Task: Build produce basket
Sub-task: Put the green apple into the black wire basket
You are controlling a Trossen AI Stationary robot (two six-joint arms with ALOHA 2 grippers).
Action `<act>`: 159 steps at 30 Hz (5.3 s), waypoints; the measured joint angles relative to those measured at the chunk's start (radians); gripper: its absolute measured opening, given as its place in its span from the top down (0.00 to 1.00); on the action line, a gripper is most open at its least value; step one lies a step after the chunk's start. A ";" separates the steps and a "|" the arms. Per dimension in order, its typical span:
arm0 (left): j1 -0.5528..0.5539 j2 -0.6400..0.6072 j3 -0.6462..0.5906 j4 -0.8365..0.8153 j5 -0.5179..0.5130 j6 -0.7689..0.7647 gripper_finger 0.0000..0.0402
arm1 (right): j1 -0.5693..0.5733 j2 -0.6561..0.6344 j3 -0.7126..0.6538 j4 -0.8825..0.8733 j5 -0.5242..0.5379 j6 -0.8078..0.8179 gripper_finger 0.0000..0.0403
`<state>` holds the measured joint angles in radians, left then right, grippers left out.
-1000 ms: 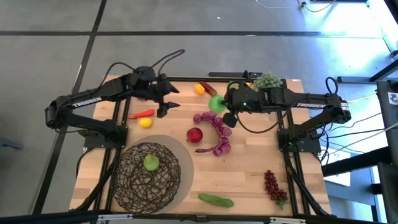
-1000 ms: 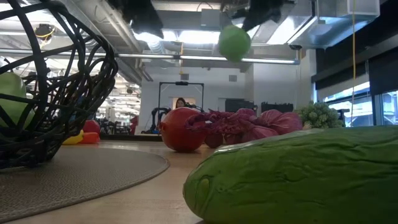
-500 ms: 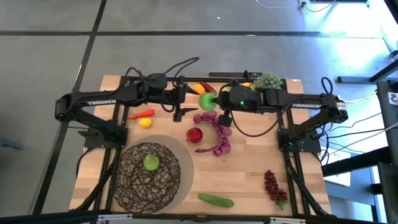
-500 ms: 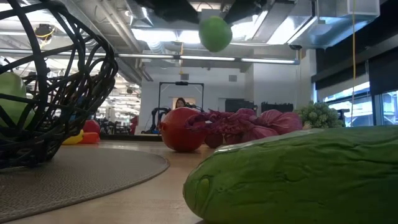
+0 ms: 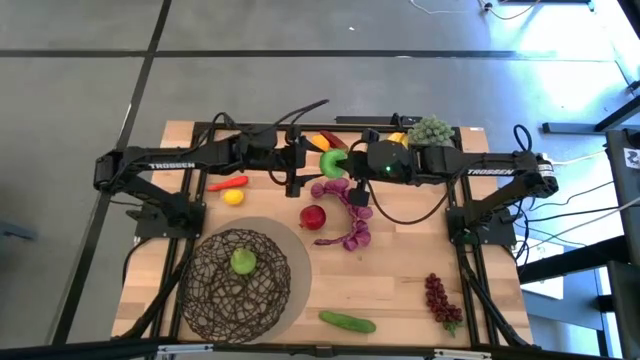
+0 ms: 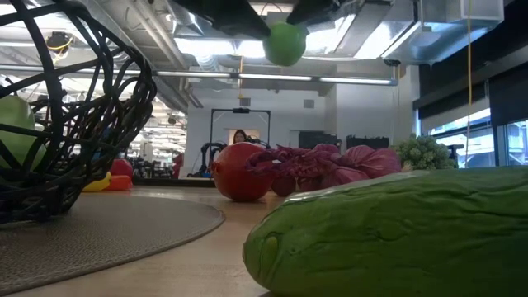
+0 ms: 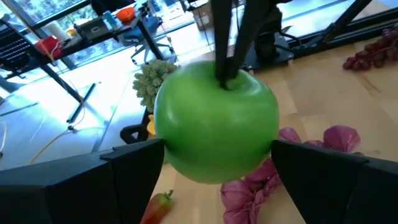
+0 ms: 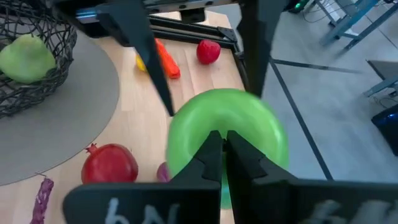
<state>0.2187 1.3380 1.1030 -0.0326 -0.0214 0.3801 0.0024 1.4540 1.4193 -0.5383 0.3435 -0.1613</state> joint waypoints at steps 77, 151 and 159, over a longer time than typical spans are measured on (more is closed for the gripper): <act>-0.259 -0.647 0.000 -0.890 -0.257 -0.190 0.28 | 0.015 0.701 0.924 -0.312 -0.603 -0.011 1.00; -0.258 -0.658 0.000 -1.128 0.188 -0.249 0.28 | 0.168 1.028 0.916 -0.140 -0.622 -0.240 0.96; -0.258 -0.658 0.000 -1.127 0.187 -0.249 0.28 | 0.168 1.028 0.916 -0.136 -0.605 -0.240 0.91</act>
<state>-0.0395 0.6804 1.1030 -1.1595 0.1658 0.1310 0.1703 2.4817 2.3352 -0.6739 -0.2615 -0.4011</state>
